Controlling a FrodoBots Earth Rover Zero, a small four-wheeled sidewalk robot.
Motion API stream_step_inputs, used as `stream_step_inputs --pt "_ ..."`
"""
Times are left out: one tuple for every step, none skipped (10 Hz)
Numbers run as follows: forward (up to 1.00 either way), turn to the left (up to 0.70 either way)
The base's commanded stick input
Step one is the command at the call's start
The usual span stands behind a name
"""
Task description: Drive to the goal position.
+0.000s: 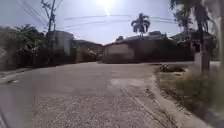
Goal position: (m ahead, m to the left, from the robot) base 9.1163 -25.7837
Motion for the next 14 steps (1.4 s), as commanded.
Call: stream_step_inputs --pt "1.00 0.07" --pt "1.00 0.07" --pt "1.00 0.07" --pt "1.00 0.07" --pt "1.00 -0.02" --pt "1.00 -0.33" --pt "1.00 -0.33" --pt "1.00 -0.33" --pt "1.00 -0.33" --pt "1.00 -0.33" --pt "1.00 -0.33" --pt "1.00 -0.33" --pt "1.00 -0.33" --pt "1.00 -0.33"
